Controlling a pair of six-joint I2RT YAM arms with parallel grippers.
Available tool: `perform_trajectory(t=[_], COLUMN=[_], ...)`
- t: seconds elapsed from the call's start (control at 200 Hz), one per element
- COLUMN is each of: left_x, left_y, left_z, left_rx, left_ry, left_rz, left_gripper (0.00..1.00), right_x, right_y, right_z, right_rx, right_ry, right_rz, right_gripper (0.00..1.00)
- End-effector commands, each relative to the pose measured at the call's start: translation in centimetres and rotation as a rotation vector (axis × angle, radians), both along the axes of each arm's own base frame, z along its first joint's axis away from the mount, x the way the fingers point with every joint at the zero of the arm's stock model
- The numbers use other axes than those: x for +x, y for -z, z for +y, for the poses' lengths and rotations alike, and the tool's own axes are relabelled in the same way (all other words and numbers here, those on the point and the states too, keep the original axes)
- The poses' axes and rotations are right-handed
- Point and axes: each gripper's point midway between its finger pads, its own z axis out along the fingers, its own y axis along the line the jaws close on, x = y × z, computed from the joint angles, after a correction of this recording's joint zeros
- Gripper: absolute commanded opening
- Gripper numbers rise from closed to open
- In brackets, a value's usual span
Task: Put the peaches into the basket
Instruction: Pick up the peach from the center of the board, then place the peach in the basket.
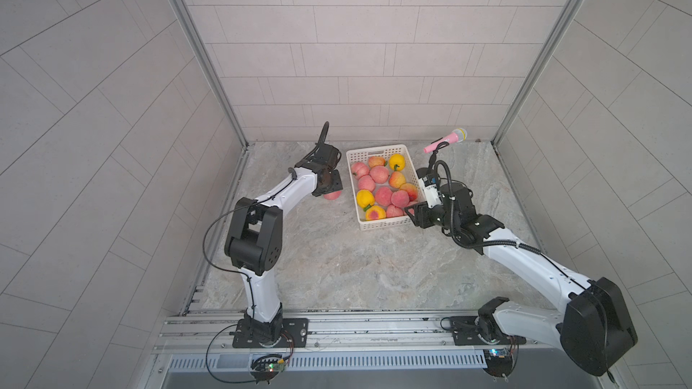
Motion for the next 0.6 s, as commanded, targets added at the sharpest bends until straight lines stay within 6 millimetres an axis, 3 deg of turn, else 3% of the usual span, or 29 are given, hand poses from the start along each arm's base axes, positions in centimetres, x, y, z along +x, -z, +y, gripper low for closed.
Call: perform_trajectory(t=[0.0, 0.135, 0.265, 0.41, 0.595], left_x=[0.4, 0.8, 1.5, 2.4, 3.3], left_y=[-4.6, -7.6, -9.2, -9.1, -7.1], left_z=[-1.4, -5.5, -9.5, -13.5, -17.8], left_rx=[0.012, 0.006, 0.004, -0.054, -0.084], left_ry=[0.055, 0.181, 0.291, 0.398, 0.522], left_rz=[-0.105, -0.185, -0.235, -0.256, -0.274], left_gripper=[0.56, 0.56, 0.57, 0.57, 0.57], right_x=[0.6, 0.7, 0.7, 0.5, 0.4], right_y=[-1.4, -1.7, -2.1, -2.6, -2.8], right_z=[-0.4, -1.0, -1.6, -2.1, -2.3], right_rx=[-0.009, -0.017, -0.025, -0.027, -0.03], right_ry=[0.029, 0.06, 0.092, 0.112, 0.121], right_rz=[-0.045, -0.057, -0.068, -0.083, -0.086], right_gripper=[0.63, 0.63, 0.63, 0.63, 0.63])
